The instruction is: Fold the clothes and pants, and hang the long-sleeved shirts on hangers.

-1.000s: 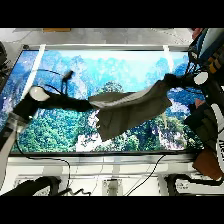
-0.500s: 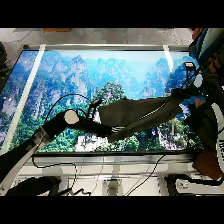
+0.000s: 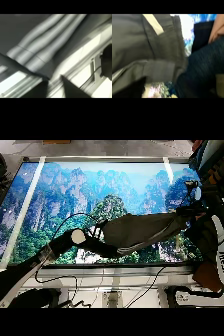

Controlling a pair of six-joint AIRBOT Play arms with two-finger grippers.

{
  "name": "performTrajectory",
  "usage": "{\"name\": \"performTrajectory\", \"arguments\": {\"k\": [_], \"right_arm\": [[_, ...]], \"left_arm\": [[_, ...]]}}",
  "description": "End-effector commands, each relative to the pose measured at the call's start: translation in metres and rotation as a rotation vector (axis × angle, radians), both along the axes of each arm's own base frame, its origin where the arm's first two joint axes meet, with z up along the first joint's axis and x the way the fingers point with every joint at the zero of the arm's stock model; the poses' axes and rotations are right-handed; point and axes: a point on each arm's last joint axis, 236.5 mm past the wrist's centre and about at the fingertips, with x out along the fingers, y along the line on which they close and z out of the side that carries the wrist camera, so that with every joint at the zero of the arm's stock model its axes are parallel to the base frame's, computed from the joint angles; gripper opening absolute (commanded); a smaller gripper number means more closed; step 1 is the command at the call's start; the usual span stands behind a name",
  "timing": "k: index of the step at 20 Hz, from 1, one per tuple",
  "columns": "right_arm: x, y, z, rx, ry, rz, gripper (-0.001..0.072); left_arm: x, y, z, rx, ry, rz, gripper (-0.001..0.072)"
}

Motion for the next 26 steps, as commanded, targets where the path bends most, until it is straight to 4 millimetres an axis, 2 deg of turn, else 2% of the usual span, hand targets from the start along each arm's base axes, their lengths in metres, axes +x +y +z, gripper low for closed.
{"name": "performTrajectory", "arguments": {"k": [1,2,4,9,10,11,12,14,18,20,24,26], "right_arm": [[-0.016,-0.002,-0.002,-0.007,0.075,0.004,0.0571],[-0.016,-0.002,-0.002,-0.007,0.075,0.004,0.0572],[-0.016,-0.002,-0.002,-0.007,0.073,0.005,0.0571],[-0.011,-0.001,-0.001,-0.007,0.054,0.010,0.0570],[-0.008,-0.001,-0.001,-0.005,0.043,0.013,0.0570],[-0.007,0.000,-0.001,-0.002,0.037,0.014,0.0569],[-0.007,0.000,-0.001,-0.001,0.035,0.015,0.0569],[-0.003,0.000,-0.001,-0.003,0.021,0.018,0.0568],[-0.002,0.002,-0.001,0.004,0.015,0.020,0.0568],[-0.001,0.008,-0.002,0.031,0.011,0.019,0.0568],[0.001,0.020,-0.005,0.084,0.000,0.017,0.0567],[0.001,0.023,-0.005,0.100,-0.002,0.015,0.0567]], "left_arm": [[-0.008,-0.005,0.000,-0.002,0.003,-0.019,0.0565],[-0.004,-0.003,0.000,-0.006,-0.022,-0.034,0.0596],[0.013,0.007,0.001,-0.012,-0.070,-0.036,0.0593],[0.090,0.064,-0.014,0.042,-0.112,0.186,0.0595],[0.099,0.072,-0.022,0.054,-0.106,0.209,0.0688],[0.102,0.077,-0.033,0.071,-0.111,0.187,0.0720],[0.102,0.079,-0.046,0.087,-0.112,0.150,0.0720],[0.098,0.070,-0.066,0.070,-0.057,0.137,0.0720],[0.113,0.036,-0.080,-0.082,0.031,0.244,0.0720],[0.117,0.024,-0.082,-0.121,0.032,0.237,0.0720],[0.120,0.000,-0.088,-0.093,-0.036,0.171,0.0712],[0.126,-0.018,-0.082,-0.102,-0.078,0.152,0.0706]]}}
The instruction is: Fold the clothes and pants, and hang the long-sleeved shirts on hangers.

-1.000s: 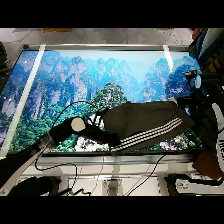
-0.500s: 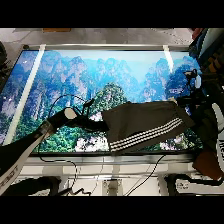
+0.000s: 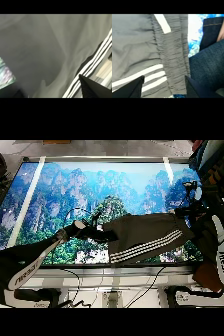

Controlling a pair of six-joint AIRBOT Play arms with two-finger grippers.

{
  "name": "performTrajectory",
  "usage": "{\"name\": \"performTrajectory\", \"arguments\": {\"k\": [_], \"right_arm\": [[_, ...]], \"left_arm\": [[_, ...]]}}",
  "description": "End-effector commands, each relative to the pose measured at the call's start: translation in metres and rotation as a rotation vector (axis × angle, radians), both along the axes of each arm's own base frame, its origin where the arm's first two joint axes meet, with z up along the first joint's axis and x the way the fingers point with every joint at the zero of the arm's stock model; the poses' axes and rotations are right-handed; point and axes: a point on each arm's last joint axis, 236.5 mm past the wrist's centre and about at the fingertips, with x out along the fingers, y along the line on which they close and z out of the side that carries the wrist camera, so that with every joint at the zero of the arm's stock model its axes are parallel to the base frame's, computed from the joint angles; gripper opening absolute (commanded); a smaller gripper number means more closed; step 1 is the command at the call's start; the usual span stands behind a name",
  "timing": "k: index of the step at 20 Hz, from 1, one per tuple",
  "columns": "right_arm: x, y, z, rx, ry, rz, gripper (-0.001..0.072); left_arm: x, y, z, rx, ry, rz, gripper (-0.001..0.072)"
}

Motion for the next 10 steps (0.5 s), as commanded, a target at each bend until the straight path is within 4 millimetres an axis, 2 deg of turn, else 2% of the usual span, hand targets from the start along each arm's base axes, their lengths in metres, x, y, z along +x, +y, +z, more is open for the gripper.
{"name": "performTrajectory", "arguments": {"k": [1,3,4,5,6,8,10], "right_arm": [[0.001,0.008,-0.001,0.034,-0.007,-0.002,0.0567],[0.001,0.008,-0.001,0.034,-0.008,-0.002,0.0567],[0.001,0.008,-0.001,0.035,-0.008,-0.002,0.0567],[0.001,0.008,-0.001,0.035,-0.007,-0.002,0.0567],[0.001,0.008,-0.001,0.034,-0.007,-0.002,0.0567],[0.003,0.008,0.000,0.033,-0.016,0.000,0.0567],[0.023,0.003,0.005,0.010,-0.100,0.018,0.0567]], "left_arm": [[0.015,-0.028,0.006,-0.007,-0.086,-0.018,0.0694],[0.029,-0.043,0.015,-0.009,-0.155,-0.012,0.0632],[0.033,-0.049,0.016,0.001,-0.189,-0.023,0.0525],[0.035,-0.053,0.016,0.017,-0.220,-0.051,0.0289],[0.038,-0.054,0.016,0.034,-0.253,-0.079,0.0017],[0.045,-0.047,0.020,0.077,-0.313,-0.135,0.0004],[0.055,-0.024,0.027,0.144,-0.363,-0.210,0.0003]]}}
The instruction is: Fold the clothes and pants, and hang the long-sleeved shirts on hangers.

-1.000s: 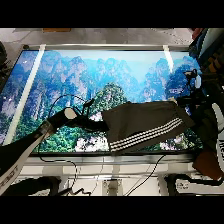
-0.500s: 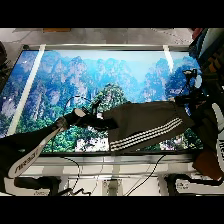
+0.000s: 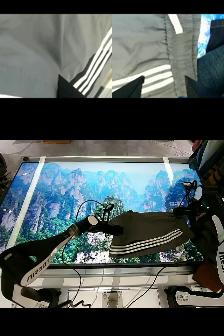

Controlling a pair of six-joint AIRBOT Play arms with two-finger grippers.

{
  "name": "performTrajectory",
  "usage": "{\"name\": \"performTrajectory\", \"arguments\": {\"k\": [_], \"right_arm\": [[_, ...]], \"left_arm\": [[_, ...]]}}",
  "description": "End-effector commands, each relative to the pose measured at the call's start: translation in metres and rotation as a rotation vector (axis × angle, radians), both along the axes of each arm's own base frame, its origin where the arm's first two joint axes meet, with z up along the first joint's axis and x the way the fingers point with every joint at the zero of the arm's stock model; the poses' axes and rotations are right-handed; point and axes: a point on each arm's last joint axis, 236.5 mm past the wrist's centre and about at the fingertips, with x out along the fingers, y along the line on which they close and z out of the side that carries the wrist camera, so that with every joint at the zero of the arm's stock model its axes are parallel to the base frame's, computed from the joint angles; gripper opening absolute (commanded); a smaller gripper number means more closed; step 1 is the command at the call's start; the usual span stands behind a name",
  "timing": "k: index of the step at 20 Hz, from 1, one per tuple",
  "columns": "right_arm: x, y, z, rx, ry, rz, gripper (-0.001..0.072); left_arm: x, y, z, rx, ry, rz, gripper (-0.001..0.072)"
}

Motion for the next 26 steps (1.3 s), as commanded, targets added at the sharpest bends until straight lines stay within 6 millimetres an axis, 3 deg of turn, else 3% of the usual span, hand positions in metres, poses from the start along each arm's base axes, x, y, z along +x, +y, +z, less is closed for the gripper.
{"name": "performTrajectory", "arguments": {"k": [1,2,4,7,8,9,12,14,15,16,17,18,19,22,26], "right_arm": [[0.025,-0.006,0.008,-0.034,-0.106,0.022,0.0549],[0.032,-0.007,0.011,-0.041,-0.138,0.028,0.0505],[0.044,-0.006,0.016,-0.038,-0.191,0.037,0.0285],[0.051,0.017,0.014,0.068,-0.226,0.024,0.0254],[0.053,0.026,0.014,0.106,-0.234,0.027,0.0157],[0.055,0.039,0.014,0.155,-0.242,0.056,0.0072],[0.054,0.100,0.013,0.374,-0.247,0.222,0.0021],[0.037,0.158,0.015,0.585,-0.242,0.424,0.0022],[0.032,0.179,0.016,0.692,-0.245,0.425,0.0022],[0.028,0.194,0.015,0.787,-0.247,0.387,0.0068],[0.026,0.204,0.011,0.862,-0.244,0.338,0.0281],[0.025,0.211,0.003,0.910,-0.231,0.260,0.0533],[0.022,0.215,-0.011,0.928,-0.203,0.184,0.0648],[0.001,0.246,-0.054,0.946,-0.065,0.122,0.0695],[0.008,0.282,-0.099,0.911,-0.026,0.037,0.0695]], "left_arm": [[0.017,0.039,0.009,0.149,-0.119,-0.122,0.0003],[0.023,0.065,0.014,0.214,-0.146,-0.149,0.0003],[0.039,0.137,0.027,0.387,-0.186,-0.146,0.0003],[0.063,0.261,0.062,0.659,-0.261,-0.068,0.0004],[0.066,0.291,0.074,0.697,-0.270,-0.025,0.0004],[0.066,0.316,0.085,0.712,-0.268,0.015,0.0004],[0.062,0.368,0.092,0.733,-0.221,0.106,0.0006],[0.062,0.386,0.089,0.739,-0.202,0.146,0.0009],[0.064,0.391,0.088,0.740,-0.199,0.159,0.0058],[0.065,0.395,0.087,0.742,-0.199,0.168,0.0249],[0.067,0.395,0.087,0.742,-0.204,0.171,0.0492],[0.069,0.395,0.087,0.741,-0.212,0.175,0.0658],[0.071,0.395,0.088,0.741,-0.219,0.178,0.0663],[0.071,0.394,0.088,0.741,-0.220,0.175,0.0657],[0.071,0.393,0.088,0.715,-0.193,0.235,0.0657]]}}
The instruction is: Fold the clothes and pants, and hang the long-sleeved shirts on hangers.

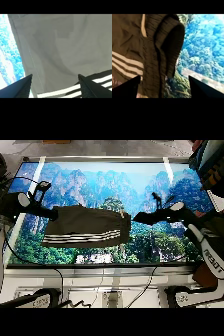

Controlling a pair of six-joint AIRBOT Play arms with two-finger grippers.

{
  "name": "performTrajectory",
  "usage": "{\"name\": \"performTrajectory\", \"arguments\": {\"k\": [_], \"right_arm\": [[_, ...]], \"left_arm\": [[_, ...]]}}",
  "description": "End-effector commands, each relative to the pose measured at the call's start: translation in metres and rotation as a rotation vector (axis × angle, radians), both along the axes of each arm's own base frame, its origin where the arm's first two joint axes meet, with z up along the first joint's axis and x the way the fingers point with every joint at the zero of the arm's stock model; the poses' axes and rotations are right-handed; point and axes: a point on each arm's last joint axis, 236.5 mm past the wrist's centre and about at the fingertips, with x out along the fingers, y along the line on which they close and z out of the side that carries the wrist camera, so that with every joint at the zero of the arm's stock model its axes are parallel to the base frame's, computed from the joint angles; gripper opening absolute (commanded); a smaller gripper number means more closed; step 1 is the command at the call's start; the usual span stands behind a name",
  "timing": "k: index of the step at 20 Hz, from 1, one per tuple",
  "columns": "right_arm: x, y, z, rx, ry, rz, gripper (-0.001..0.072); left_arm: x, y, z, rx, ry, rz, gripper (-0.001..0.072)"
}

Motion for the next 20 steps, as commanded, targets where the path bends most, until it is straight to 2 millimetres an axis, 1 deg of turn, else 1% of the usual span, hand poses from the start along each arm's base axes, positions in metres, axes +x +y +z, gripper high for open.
{"name": "performTrajectory", "arguments": {"k": [1,3,5,7,8,9,11,12,13,14,16,18,20], "right_arm": [[0.003,0.030,-0.038,-0.003,0.083,-0.081,0.0695],[0.000,0.040,-0.052,0.009,0.152,-0.085,0.0694],[-0.008,0.059,-0.061,0.030,0.210,-0.059,0.0693],[-0.012,0.077,-0.065,0.025,0.205,-0.019,0.0691],[-0.009,0.084,-0.065,0.016,0.177,-0.013,0.0664],[-0.005,0.090,-0.063,0.008,0.137,0.001,0.0626],[0.007,0.101,-0.053,-0.001,0.050,0.034,0.0355],[0.015,0.105,-0.046,0.002,0.017,0.038,0.0180],[0.023,0.108,-0.037,0.008,-0.009,0.037,0.0039],[0.032,0.111,-0.027,0.016,-0.038,0.039,0.0023],[0.050,0.112,0.000,0.037,-0.093,0.050,0.0022],[0.070,0.104,0.039,0.068,-0.156,0.052,0.0022],[0.091,0.084,0.087,0.093,-0.238,0.029,0.0022]], "left_arm": [[0.001,-0.002,0.001,-0.035,-0.002,0.051,0.0656],[0.001,-0.005,0.001,-0.045,-0.003,0.051,0.0657],[0.001,-0.004,0.001,-0.045,-0.004,0.051,0.0657],[0.001,-0.004,0.001,-0.045,-0.003,0.051,0.0657],[0.001,-0.004,0.001,-0.045,-0.003,0.051,0.0656],[0.001,-0.004,0.001,-0.045,-0.003,0.051,0.0657],[0.001,-0.004,0.001,-0.045,-0.003,0.051,0.0656],[0.001,-0.004,0.001,-0.045,-0.003,0.051,0.0655],[0.001,-0.004,0.001,-0.045,-0.003,0.051,0.0654],[0.001,-0.004,0.001,-0.045,-0.003,0.051,0.0654],[0.001,-0.004,0.001,-0.044,-0.003,0.051,0.0654],[0.001,-0.004,0.001,-0.044,-0.003,0.051,0.0654],[0.001,-0.004,0.001,-0.044,-0.003,0.050,0.0655]]}}
